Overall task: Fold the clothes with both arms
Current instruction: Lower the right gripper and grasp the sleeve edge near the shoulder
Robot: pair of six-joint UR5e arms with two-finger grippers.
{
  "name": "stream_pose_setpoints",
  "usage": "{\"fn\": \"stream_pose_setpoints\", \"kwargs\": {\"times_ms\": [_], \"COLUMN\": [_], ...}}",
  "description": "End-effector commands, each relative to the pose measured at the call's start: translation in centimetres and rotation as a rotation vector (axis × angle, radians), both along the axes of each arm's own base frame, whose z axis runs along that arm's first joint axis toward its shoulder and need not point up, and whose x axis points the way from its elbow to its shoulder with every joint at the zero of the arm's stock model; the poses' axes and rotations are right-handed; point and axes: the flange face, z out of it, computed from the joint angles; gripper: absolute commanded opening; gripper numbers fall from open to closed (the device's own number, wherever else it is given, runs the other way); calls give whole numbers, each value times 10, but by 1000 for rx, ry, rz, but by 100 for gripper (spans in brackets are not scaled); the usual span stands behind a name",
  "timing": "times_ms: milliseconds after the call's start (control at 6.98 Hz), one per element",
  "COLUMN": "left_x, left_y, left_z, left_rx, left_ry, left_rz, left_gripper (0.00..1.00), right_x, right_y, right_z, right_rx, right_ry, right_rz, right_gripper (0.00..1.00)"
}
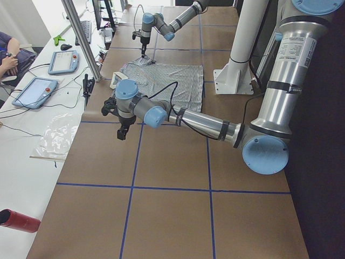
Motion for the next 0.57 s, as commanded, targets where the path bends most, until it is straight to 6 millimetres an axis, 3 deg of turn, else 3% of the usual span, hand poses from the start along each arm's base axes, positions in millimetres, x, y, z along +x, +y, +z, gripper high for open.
{"fn": "stream_pose_setpoints", "kwargs": {"times_ms": [0, 143, 430], "left_x": [0, 0, 1], "left_y": [0, -2, -4], "left_z": [-1, 0, -1], "left_rx": [0, -4, -1], "left_ry": [1, 1, 0], "left_rz": [-2, -3, -3], "left_gripper": [100, 100, 100], "right_x": [-4, -4, -19], "right_y": [-4, -4, -2], "right_z": [-26, -40, -108], "right_rx": [14, 2, 14], "right_ry": [-25, -53, -141], "right_rz": [7, 29, 29], "right_gripper": [0, 0, 0]}}
